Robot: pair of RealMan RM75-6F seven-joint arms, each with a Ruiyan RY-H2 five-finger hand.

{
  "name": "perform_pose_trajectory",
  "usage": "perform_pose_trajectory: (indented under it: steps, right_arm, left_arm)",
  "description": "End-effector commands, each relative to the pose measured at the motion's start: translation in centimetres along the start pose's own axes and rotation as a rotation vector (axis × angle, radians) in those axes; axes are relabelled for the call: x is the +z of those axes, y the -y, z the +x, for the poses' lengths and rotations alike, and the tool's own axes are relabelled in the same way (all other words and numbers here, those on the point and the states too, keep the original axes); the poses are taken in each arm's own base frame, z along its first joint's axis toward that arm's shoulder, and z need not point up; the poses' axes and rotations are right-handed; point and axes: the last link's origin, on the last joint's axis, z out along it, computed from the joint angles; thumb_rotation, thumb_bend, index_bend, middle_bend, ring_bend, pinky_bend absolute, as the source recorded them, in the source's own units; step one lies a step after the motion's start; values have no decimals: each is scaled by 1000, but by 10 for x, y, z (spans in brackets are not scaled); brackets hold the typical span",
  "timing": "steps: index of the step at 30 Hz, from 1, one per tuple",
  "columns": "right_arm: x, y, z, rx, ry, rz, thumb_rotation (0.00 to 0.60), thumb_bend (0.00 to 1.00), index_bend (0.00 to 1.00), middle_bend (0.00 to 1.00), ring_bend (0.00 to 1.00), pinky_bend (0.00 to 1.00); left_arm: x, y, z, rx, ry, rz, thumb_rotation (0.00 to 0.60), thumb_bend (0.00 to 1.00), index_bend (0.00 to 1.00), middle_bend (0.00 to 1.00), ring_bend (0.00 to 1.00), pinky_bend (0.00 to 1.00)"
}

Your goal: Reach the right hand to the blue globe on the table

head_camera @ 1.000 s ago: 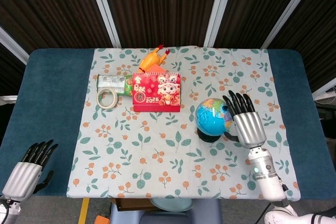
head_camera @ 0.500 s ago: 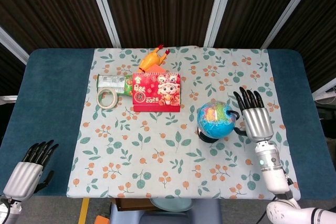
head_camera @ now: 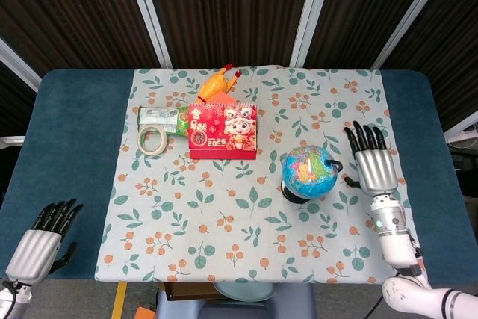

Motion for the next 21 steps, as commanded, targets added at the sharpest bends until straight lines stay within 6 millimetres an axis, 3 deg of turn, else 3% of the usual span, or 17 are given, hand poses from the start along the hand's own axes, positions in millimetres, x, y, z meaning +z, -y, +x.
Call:
perform_pose_trajectory:
  steps: [1,9,12,15,21]
  right_arm:
    - [-42,-18,13,43,-39,32,600,154,0,0,0,0]
    - [-172,-46,25,8,75,38,600,154,0,0,0,0]
    - [-206,-52,22,22,38,55,600,155,0,0,0,0]
    - [-220,-59,20,102,32,32,600,154,0,0,0,0]
    - [-220,-64,20,96,13,51,600,155,0,0,0,0]
  left_arm:
    - [-1,-1,0,-1,-2,-5,600,473,0,0,0,82]
    - [-4,-7,-3,5,1,-34,600,472,0,0,0,82]
    - [-4,-8,-2,2,-7,-39,600,472,0,0,0,82]
    - [-5,-7,0,-5,-10,-40,600,472,0,0,0,82]
    - [-7,-6,4,-16,-27,-41,600,472,0,0,0,82]
